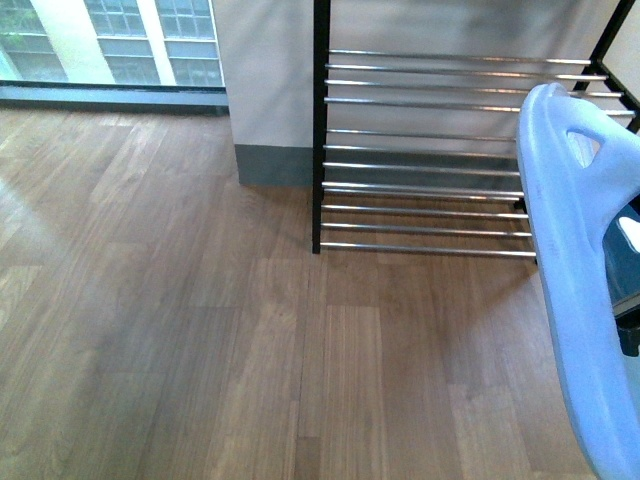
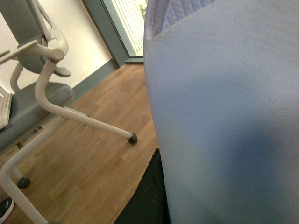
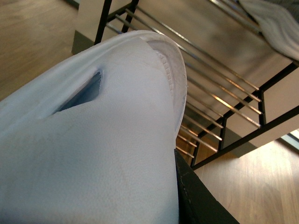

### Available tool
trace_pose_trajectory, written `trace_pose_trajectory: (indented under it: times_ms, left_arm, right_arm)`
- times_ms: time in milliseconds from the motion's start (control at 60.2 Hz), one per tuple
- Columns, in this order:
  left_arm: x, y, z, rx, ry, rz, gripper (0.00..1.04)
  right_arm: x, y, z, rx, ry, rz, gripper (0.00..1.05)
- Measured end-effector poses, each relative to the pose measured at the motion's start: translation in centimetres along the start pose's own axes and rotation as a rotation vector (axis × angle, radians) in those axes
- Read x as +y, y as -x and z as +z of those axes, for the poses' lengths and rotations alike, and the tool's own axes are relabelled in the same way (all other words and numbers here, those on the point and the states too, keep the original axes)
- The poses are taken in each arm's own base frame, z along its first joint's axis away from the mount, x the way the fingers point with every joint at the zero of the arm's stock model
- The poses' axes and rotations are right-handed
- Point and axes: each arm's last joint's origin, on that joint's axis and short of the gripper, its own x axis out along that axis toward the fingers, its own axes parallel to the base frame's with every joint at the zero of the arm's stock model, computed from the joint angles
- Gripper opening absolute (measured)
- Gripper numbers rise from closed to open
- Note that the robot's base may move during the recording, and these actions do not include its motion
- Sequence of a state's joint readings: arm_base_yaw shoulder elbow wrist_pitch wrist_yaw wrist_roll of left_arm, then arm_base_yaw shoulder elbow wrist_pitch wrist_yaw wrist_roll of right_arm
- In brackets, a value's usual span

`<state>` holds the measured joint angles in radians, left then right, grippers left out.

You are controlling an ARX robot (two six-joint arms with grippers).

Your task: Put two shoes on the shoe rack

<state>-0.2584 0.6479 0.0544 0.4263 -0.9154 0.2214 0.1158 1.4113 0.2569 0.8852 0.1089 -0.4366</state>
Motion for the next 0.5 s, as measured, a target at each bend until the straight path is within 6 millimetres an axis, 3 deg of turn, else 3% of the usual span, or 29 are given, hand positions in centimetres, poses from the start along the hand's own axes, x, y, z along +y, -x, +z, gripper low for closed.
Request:
trace_pose_trajectory:
  times_ms: [498]
  left_arm:
    - [0.00,0.00,-0.02,0.000,-0.002,-0.001,0.02]
  right_arm:
    - [0.00,-0.01,0.01,0.000,0.000,0.001,0.02]
